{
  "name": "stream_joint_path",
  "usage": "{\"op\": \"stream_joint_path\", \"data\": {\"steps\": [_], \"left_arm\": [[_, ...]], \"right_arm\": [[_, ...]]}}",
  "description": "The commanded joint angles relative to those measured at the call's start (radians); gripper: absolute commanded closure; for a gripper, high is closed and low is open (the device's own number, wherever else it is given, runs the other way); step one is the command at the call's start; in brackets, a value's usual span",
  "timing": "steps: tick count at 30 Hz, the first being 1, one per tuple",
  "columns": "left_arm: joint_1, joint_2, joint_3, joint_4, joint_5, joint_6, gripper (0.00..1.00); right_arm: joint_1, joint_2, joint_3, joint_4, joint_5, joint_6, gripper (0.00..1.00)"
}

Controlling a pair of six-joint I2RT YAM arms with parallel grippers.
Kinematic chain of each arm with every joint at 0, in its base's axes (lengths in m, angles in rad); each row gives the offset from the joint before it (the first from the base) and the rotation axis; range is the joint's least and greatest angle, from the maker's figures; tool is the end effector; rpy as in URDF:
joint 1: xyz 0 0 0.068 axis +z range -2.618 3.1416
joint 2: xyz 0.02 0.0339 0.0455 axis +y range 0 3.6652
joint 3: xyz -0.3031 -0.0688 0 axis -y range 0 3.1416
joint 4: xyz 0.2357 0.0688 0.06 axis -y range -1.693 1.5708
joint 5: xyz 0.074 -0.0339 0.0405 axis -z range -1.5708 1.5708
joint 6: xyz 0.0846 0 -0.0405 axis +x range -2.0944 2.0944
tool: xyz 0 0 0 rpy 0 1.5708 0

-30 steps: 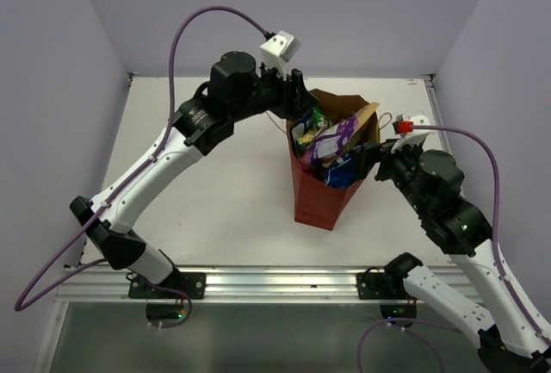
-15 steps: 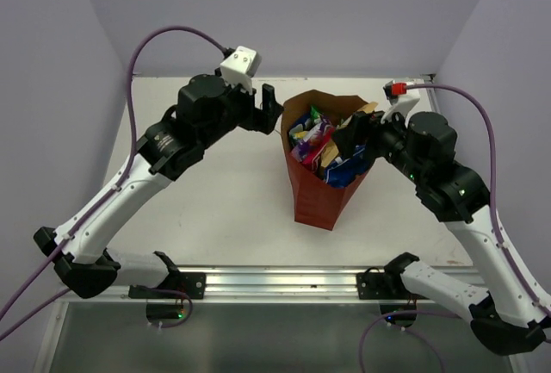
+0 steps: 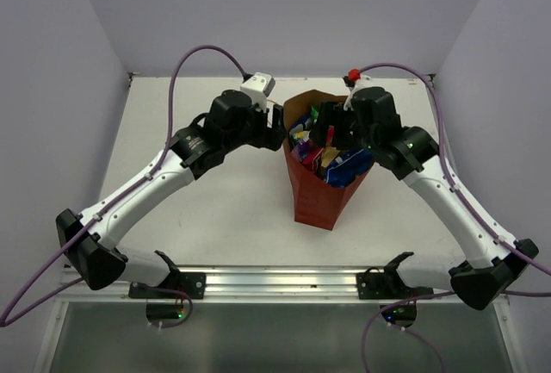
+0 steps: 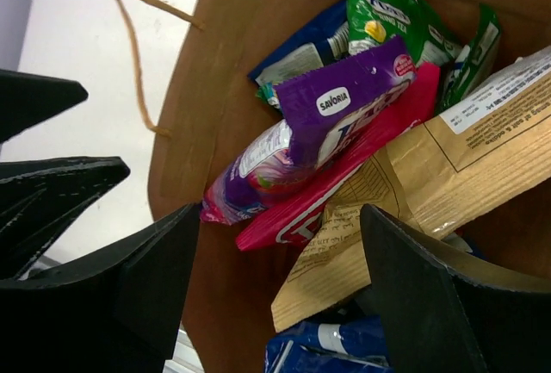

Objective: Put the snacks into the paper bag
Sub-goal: Place the snack in the paper bag.

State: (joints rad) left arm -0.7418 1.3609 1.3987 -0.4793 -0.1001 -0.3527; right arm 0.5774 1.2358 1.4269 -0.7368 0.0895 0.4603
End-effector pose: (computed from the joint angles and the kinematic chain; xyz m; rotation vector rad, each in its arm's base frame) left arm 0.2513 -0.2188 0.4112 0.3341 2.0337 -0.5908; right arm 0.2351 0.1441 0.4213 -0.0720 2.1572 0.5182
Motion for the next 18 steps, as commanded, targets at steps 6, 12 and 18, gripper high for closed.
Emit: {"op": "stream_joint_path", "data": {"steps": [6, 12, 18], "left_arm": [[0.031, 0.110, 0.059, 0.073, 0.037, -0.071, 0.39], [0.038, 0.158, 0.068, 0.111, 0.072, -0.080, 0.53], [0.039, 0.193, 0.089, 0.143, 0.160, -0.063, 0.76]], "right_arm": [[0.024, 0.072, 0.017, 0.071, 0.104, 0.097, 0.25], [0.029, 0.125, 0.006, 0.103, 0.108, 0.106, 0.34], [0.027, 0.157, 0.038, 0.088, 0.110, 0.091, 0.79]]}}
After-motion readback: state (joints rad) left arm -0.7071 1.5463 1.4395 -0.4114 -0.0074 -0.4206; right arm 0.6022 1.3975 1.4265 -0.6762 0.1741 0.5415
